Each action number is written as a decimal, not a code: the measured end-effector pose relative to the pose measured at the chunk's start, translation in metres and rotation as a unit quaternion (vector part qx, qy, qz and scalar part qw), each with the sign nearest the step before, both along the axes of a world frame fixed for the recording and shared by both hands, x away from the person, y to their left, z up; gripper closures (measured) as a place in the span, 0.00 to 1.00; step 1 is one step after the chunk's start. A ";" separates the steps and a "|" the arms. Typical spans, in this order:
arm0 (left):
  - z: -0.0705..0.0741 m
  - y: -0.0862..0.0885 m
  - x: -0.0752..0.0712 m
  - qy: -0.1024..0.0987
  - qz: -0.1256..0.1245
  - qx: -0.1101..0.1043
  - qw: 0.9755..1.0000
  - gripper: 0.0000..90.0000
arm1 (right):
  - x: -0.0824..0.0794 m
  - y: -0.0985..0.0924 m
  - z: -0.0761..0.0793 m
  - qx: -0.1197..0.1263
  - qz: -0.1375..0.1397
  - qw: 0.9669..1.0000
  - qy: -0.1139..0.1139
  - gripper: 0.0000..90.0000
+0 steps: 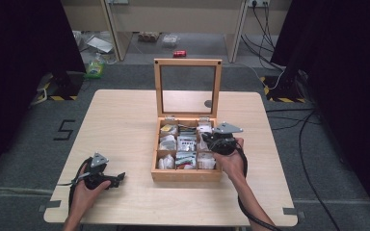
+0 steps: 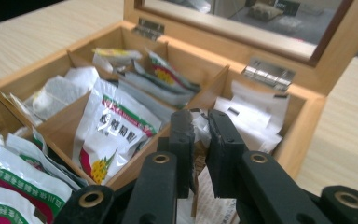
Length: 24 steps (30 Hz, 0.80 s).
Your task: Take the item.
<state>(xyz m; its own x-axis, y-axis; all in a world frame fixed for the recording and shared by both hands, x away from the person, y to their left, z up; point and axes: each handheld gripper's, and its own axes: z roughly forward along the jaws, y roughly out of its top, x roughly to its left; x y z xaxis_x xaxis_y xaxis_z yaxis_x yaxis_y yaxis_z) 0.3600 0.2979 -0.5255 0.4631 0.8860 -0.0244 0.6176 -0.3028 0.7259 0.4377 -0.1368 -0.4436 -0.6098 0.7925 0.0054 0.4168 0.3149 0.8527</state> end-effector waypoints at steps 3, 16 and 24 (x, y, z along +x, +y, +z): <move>0.000 0.000 0.000 0.000 0.000 0.000 1.000 0.00 | -0.002 -0.004 0.008 0.012 0.000 1.000 -0.009 0.91; 0.000 0.000 0.000 0.000 0.000 0.000 1.000 0.00 | -0.004 -0.024 0.028 0.046 -0.017 0.998 -0.032 0.91; 0.000 0.000 0.000 0.000 0.000 0.000 1.000 0.00 | 0.001 -0.046 0.030 0.056 -0.045 0.997 -0.035 0.91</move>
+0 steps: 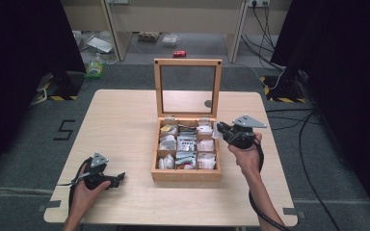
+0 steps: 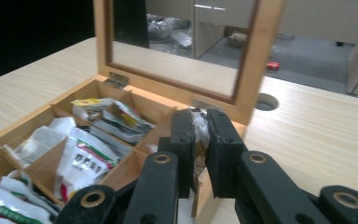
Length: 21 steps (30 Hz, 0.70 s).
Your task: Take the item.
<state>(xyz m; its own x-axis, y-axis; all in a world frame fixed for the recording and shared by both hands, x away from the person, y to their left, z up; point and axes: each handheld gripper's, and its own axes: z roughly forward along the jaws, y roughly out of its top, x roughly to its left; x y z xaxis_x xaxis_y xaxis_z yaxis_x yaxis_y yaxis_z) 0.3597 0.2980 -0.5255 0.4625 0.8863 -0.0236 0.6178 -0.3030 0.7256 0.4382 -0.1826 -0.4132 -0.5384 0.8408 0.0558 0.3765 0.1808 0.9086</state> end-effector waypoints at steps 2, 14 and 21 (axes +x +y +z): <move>0.000 0.000 0.000 0.000 0.000 0.000 1.000 0.00 | 0.000 -0.005 0.001 0.003 -0.007 1.000 0.002 0.91; 0.000 0.000 0.000 0.000 0.000 0.000 1.000 0.00 | 0.003 -0.021 -0.003 0.007 -0.029 1.000 0.008 0.91; 0.000 0.000 0.000 0.000 0.000 0.000 1.000 0.00 | 0.005 -0.033 -0.013 -0.008 -0.046 0.999 0.015 0.91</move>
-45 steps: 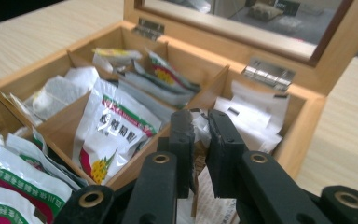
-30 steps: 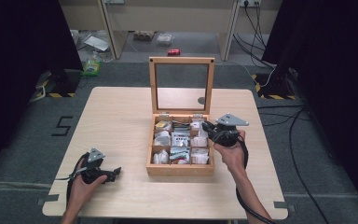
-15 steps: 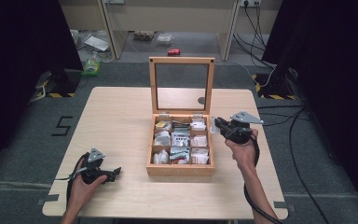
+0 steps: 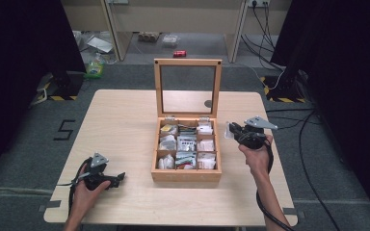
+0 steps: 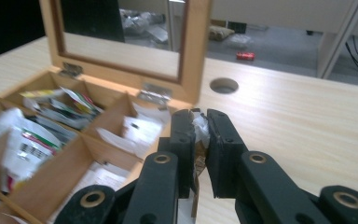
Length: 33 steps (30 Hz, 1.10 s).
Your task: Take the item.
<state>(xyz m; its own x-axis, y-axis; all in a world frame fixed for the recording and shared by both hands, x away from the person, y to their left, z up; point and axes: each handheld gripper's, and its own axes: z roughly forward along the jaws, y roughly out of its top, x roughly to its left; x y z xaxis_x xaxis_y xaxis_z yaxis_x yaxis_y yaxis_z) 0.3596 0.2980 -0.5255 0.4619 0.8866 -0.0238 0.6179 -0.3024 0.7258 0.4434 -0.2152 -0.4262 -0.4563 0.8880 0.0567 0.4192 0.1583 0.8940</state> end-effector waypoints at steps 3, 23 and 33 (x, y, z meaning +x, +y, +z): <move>0.000 0.000 0.000 0.000 0.000 0.000 1.000 0.00 | 0.001 -0.004 -0.008 -0.003 -0.006 1.000 0.011 0.91; 0.000 0.000 0.000 0.000 0.000 0.000 1.000 0.00 | 0.007 -0.014 -0.037 -0.022 -0.016 0.998 0.049 0.91; 0.000 0.000 0.000 0.000 0.000 0.000 1.000 0.00 | 0.009 -0.016 -0.052 -0.025 -0.019 0.997 0.071 0.91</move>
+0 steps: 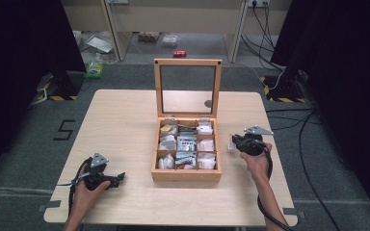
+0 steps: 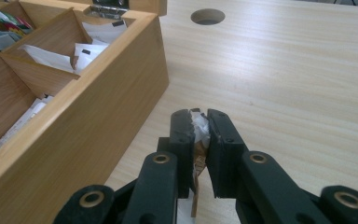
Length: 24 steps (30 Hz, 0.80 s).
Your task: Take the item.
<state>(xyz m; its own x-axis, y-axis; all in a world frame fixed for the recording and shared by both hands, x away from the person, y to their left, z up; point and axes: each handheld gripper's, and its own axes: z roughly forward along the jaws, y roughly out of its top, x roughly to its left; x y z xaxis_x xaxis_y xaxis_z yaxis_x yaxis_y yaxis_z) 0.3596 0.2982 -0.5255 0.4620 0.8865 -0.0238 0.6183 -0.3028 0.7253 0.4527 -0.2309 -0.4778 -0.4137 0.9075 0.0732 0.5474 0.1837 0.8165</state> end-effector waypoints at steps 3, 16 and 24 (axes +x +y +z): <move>0.000 0.000 0.000 0.000 0.000 0.000 1.000 0.00 | 0.000 0.001 -0.002 -0.001 0.001 1.000 0.005 0.91; 0.000 0.000 0.000 0.000 0.000 0.000 1.000 0.00 | -0.001 0.006 -0.007 -0.005 0.007 1.000 0.012 0.90; 0.000 0.000 0.000 0.000 0.000 0.000 1.000 0.00 | 0.000 0.005 -0.010 -0.007 0.008 1.000 0.019 0.88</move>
